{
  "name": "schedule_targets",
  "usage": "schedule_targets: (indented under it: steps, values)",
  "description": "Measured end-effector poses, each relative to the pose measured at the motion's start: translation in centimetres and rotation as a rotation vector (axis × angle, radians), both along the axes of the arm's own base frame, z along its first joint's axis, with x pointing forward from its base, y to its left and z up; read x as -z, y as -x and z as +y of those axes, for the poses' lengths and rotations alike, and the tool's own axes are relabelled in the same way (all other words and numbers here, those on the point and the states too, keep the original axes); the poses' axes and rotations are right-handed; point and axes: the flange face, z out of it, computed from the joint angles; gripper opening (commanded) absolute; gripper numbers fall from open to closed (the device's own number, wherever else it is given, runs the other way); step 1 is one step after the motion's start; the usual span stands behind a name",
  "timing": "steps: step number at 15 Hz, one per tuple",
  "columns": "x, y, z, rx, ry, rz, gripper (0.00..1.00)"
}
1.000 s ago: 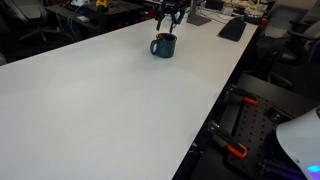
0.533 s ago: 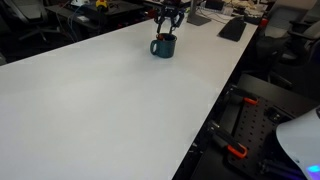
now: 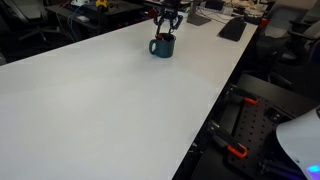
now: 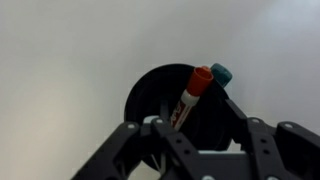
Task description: Remove the marker from the cup and put it on the table
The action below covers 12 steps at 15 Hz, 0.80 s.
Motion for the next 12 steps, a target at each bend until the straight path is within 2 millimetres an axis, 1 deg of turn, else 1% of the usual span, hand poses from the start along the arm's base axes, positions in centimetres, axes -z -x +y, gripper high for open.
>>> schedule_targets:
  steps: [3,5,7,8,10,11,12]
  values:
    - [0.1,-0.2,0.2,-0.019,0.003,-0.019,0.60]
    - [0.1,-0.3,0.4,-0.022,0.002,-0.021,0.62]
    - [0.1,-0.3,0.6,-0.024,0.000,-0.021,0.60]
    - [0.1,-0.3,0.8,-0.026,-0.001,-0.019,0.56]
    - [0.2,-0.3,1.3,-0.021,-0.017,-0.022,0.68]
    - [0.4,-0.3,1.7,-0.012,-0.033,-0.023,0.57]
    - [0.6,-0.2,2.2,-0.003,-0.050,-0.025,0.47]
